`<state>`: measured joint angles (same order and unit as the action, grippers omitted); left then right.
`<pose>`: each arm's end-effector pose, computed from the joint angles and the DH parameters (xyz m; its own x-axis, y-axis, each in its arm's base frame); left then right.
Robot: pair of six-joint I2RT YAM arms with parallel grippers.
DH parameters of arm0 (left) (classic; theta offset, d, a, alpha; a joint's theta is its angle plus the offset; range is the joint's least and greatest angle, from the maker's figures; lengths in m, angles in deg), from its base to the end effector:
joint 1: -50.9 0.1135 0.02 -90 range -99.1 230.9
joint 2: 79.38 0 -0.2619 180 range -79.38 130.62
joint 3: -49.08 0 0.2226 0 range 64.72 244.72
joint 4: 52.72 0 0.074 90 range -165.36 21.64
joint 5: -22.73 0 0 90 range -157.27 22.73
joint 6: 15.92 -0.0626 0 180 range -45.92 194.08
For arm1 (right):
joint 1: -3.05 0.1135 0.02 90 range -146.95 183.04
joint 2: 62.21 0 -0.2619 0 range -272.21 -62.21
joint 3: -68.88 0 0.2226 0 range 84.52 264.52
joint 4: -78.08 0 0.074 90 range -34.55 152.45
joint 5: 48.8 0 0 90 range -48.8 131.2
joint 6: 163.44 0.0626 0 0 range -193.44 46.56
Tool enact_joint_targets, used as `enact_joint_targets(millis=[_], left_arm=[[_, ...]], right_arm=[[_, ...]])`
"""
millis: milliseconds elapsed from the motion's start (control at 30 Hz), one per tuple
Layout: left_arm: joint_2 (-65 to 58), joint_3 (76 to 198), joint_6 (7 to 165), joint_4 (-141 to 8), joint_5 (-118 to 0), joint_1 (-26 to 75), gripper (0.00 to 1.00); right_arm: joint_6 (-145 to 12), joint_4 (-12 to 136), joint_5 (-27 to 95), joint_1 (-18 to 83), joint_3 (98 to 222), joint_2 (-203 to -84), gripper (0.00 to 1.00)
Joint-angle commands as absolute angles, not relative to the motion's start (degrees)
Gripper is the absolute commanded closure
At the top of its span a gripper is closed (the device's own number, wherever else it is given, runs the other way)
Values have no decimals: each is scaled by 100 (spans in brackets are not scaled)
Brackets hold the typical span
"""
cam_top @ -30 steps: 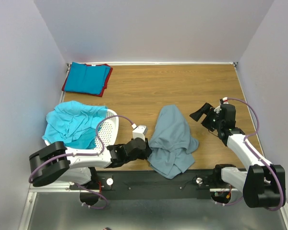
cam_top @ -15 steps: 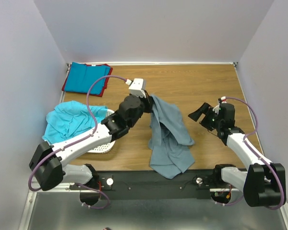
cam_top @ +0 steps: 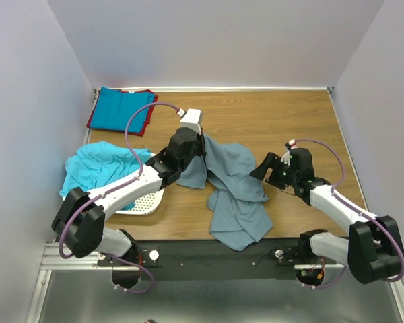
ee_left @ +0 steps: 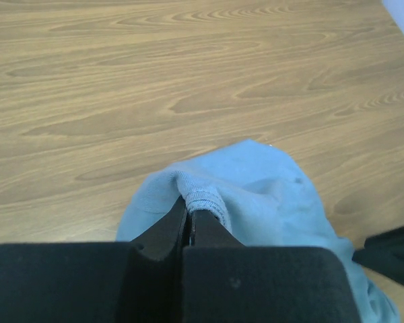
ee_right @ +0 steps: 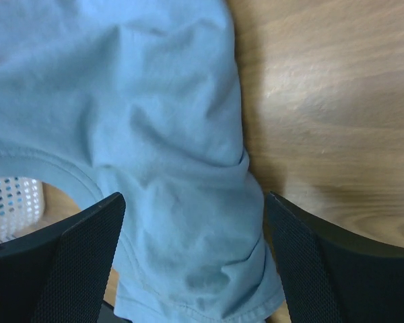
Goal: Fold and stack the t-shirts
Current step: Flatten the tshirt out
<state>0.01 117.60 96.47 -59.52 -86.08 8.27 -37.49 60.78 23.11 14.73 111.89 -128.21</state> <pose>0.2472 -0.2001 0.2885 -0.3646 -0.1545 -0.9183 0.2987 0.9146 -0.2724 0.2117 0.0636 0.1795 -0.7618 0.4124 -0.4996 0.0282 0.7916 0.6104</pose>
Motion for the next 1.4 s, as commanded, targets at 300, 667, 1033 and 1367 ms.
enact_joint_targets(millis=[300, 667, 1033, 1367], left_arm=[[-46, 11649, 9456, -5886, -8432, 1258, 100], [-37, 11692, 9350, -5834, -8318, 1451, 100], [464, 13808, 8727, -6325, -7773, 1926, 100], [-677, 14216, 8585, -6212, -7099, 1926, 100]], right_arm=[[-3705, 5085, 3048, 2220, 10808, -12576, 11], [-3889, 4979, 2819, 2326, 10904, -12751, 65], [-4812, 4163, 4540, 2317, 14346, -13613, 99], [-5357, 3564, 5710, 2308, 16712, -13438, 100]])
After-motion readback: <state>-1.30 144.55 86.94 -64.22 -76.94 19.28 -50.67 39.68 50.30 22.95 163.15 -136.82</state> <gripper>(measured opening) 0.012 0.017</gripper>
